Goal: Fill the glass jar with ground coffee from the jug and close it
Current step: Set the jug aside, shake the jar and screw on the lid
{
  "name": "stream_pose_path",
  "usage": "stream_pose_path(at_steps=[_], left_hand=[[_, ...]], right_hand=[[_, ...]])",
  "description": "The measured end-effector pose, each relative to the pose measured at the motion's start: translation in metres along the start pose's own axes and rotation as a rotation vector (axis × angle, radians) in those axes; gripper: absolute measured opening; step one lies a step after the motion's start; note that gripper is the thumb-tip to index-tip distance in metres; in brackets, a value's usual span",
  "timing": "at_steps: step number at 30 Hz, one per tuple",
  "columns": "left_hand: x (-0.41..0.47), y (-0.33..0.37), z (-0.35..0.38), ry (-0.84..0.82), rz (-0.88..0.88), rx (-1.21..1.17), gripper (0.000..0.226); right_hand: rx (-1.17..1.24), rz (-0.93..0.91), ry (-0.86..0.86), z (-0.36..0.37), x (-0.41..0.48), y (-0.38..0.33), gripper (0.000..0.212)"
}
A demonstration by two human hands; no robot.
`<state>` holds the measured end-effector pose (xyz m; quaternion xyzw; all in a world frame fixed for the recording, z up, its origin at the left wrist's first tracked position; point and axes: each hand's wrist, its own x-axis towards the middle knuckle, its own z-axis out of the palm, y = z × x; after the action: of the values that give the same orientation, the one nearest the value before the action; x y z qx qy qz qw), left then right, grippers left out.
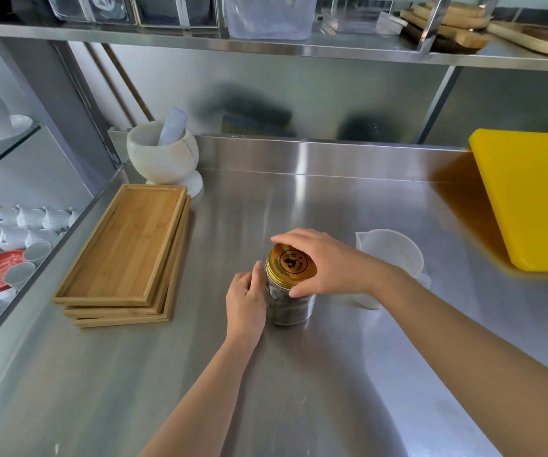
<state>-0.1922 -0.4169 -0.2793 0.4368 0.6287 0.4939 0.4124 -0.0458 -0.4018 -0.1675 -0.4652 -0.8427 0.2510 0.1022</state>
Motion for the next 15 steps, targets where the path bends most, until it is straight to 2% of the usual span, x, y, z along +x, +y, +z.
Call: stream_pose_path(at_steps=[5,15], left_hand=[[0.002,-0.005,-0.001,-0.029,0.011,0.016,0.052],[0.000,-0.001,-0.003,-0.055,0.003,0.027,0.052]], right_hand=[[-0.088,0.000,-0.195,-0.020,0.015,-0.004,0.079],[-0.204,-0.029,-0.271,-0.028,0.023,-0.009,0.079]])
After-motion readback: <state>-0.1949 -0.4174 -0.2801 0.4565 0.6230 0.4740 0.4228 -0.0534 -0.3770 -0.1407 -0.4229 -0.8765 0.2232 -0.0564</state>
